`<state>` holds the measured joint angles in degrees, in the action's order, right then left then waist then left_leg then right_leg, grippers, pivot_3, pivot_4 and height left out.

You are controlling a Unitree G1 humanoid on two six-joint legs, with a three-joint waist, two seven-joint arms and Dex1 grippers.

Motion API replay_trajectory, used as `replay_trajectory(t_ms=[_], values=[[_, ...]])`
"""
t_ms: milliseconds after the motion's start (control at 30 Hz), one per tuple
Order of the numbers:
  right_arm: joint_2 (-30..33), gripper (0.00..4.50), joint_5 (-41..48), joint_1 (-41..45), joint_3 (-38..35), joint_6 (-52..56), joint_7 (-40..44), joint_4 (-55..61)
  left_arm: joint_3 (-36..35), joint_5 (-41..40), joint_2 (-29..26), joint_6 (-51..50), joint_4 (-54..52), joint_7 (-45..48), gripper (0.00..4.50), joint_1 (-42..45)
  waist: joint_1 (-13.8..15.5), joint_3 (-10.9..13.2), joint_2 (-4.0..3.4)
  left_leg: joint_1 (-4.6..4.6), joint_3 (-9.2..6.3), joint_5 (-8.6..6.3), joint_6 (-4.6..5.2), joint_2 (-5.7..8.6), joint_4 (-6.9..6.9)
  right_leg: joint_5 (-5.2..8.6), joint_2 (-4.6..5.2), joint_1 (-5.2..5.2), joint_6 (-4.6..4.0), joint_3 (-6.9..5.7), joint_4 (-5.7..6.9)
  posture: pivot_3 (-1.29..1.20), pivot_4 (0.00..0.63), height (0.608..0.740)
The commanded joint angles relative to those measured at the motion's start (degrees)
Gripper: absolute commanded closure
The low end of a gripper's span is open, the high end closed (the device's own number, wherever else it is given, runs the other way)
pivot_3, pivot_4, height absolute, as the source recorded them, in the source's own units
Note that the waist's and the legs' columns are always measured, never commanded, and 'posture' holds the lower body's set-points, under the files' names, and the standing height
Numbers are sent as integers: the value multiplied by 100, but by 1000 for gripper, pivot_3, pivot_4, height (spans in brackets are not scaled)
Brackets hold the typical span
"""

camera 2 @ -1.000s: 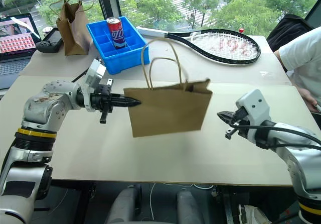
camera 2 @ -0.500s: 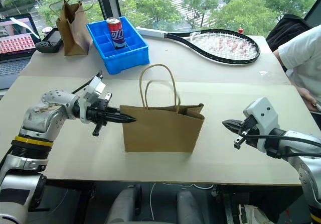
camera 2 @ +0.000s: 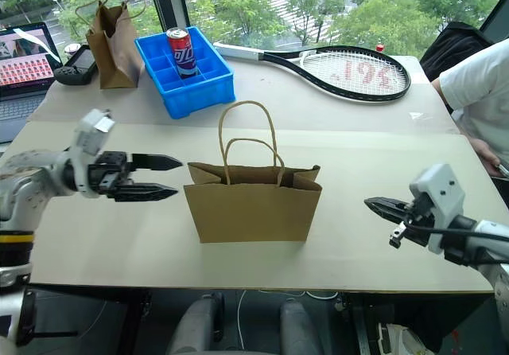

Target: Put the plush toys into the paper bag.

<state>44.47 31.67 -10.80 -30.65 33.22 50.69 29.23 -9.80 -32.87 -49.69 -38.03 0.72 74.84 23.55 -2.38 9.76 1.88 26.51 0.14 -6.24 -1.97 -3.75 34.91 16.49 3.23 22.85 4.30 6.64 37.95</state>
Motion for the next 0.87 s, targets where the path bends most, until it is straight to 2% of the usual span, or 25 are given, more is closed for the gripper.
replay_trajectory(t_ms=[33,100,200,233,300,433,467,500,533,567,867], values=[[-298,4500,220,48,-353,-390,-170,65,-448,-139,-181,13,-542,-124,138,-694,-27,0,1,-2,1,0,-1,0,0,0,0,-2,0,0,0,0,150,740],[-429,4500,273,31,-320,-426,-221,-2,-572,-15,-100,130,-824,-440,138,-1217,-26,0,2,-11,2,-1,-3,-8,1,-1,0,-10,-8,-1,-1,0,150,740],[-406,3744,202,-73,-134,-447,-129,-5,-733,262,195,522,-1100,-996,0,-1928,-7,-1,2,-25,10,-25,-40,-8,-5,19,11,-21,-45,-6,-4,0,150,740],[-378,3292,179,-106,-88,-450,-98,-7,-822,285,330,669,-1122,-1124,0,-2122,0,-1,1,-27,15,-27,-43,-8,-6,19,14,-25,-46,-5,-6,0,150,740],[-339,2838,130,-145,-51,-498,-69,-21,-937,341,514,977,-1165,-1275,0,-2416,-1,-1,1,-34,17,-27,-43,-7,-6,21,17,-36,-49,-5,-12,0,150,740],[-304,1406,144,-195,-75,-509,-51,-39,-997,368,652,1148,-1233,-1494,0,-2737,14,-3,4,-34,17,-27,-44,-8,-8,21,16,-37,-51,-8,-17,0,150,740],[-295,922,152,-216,-81,-496,-49,-33,-1006,329,659,1126,-1240,-1522,0,-2792,14,-3,5,-34,17,-28,-45,-8,-7,21,16,-37,-51,-8,-18,0,150,740],[-294,688,170,-228,-89,-477,-56,-29,-1026,238,667,965,-1240,-1594,0,-2824,13,-3,5,-34,17,-28,-45,-9,-7,21,16,-37,-51,-9,-18,0,150,740],[-293,234,185,-237,-95,-465,-62,-25,-1039,163,668,841,-1241,-1647,0,-2847,13,-3,5,-34,17,-28,-46,-8,-7,21,17,-37,-51,-8,-20,0,150,740],[-292,37,192,-240,-97,-459,-71,-23,-1056,165,680,829,-1240,-1724,0,-2849,10,-3,5,-34,17,-28,-46,-9,-8,22,17,-37,-51,-8,-20,0,150,740],[-344,37,-4,-242,29,-597,-239,10,-886,483,741,1482,-1149,-1799,0,-2808,2,-3,5,-34,18,-29,-47,-9,-9,22,17,-36,-52,-9,-24,0,150,740]])
